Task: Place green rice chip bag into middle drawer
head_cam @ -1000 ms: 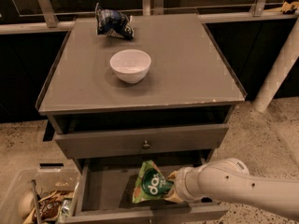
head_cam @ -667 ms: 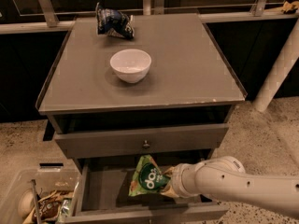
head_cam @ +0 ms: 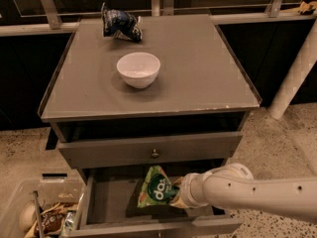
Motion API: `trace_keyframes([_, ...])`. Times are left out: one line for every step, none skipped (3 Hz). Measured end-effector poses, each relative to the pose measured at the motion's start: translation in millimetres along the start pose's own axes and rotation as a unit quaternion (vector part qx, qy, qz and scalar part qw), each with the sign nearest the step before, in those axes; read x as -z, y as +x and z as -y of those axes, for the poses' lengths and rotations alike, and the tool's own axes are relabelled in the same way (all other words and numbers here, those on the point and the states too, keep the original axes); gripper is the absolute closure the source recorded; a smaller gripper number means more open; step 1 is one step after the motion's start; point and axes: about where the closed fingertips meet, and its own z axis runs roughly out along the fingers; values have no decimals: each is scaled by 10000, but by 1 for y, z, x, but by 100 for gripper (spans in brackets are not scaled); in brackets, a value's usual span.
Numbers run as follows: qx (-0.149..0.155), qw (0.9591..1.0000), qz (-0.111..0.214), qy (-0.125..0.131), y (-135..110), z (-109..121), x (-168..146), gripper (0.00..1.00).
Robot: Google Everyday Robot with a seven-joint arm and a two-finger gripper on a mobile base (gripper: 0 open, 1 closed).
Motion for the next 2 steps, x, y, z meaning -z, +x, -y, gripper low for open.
trace_keyframes([-43, 9995, -305, -84, 23, 10, -34, 100])
trace_keyframes([-30, 9978, -641, -192, 38, 27, -71, 100])
